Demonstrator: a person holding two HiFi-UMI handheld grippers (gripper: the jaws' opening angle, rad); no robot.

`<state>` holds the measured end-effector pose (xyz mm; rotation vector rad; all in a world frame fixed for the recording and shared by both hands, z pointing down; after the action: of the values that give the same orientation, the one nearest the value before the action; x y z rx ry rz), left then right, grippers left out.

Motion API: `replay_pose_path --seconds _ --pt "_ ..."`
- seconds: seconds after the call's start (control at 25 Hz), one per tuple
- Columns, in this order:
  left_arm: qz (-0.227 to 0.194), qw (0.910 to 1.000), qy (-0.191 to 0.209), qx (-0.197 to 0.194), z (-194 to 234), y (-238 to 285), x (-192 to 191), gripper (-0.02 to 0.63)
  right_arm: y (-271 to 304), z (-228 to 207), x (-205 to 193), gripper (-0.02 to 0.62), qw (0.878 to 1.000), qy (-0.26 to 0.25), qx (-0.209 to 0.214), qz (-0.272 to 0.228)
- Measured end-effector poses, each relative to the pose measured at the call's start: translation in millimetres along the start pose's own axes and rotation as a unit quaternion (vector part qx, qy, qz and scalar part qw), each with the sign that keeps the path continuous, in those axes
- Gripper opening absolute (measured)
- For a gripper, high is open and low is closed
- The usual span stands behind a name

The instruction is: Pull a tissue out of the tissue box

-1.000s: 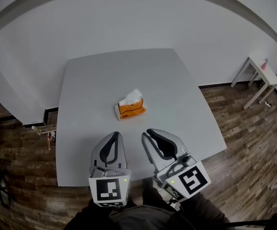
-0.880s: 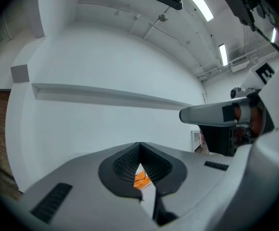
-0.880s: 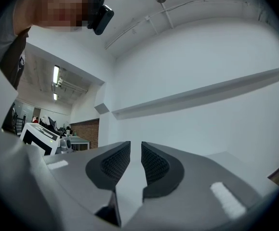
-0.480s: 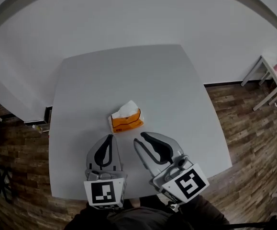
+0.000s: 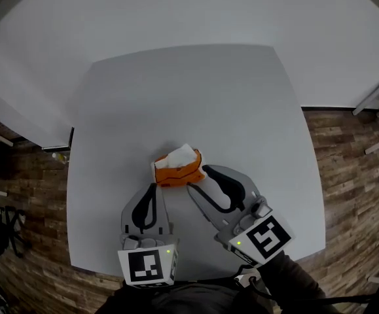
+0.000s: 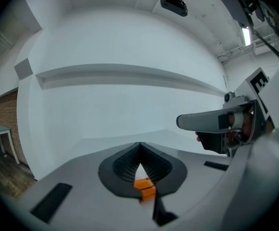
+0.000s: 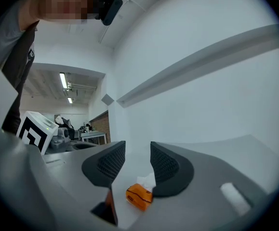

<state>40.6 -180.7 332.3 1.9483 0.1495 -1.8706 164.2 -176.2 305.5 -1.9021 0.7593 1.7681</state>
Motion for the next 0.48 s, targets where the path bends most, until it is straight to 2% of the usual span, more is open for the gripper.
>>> replay_pose_path --seconds 0.2,0.48 --pt "0.009 1.0000 0.004 0.000 14 25 -9 0.000 24 -34 -17 0.141 1.000 -0.009 -0.010 0.021" --pt "0.033 0.9994 -0.012 -0.001 27 67 -26 0.000 66 -64 -50 0.167 0.998 0.000 0.007 0.070"
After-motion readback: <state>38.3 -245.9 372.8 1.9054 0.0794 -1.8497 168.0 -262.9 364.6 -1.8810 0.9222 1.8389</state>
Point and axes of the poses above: the fingertips, and each gripper's own axes: y forward along the fingers, z to its left, x out of its top, the point moved 4 cm from there along -y, backward along the fingers, and after that the axes turned 2 degrees about -y, right-handed, at the moved point
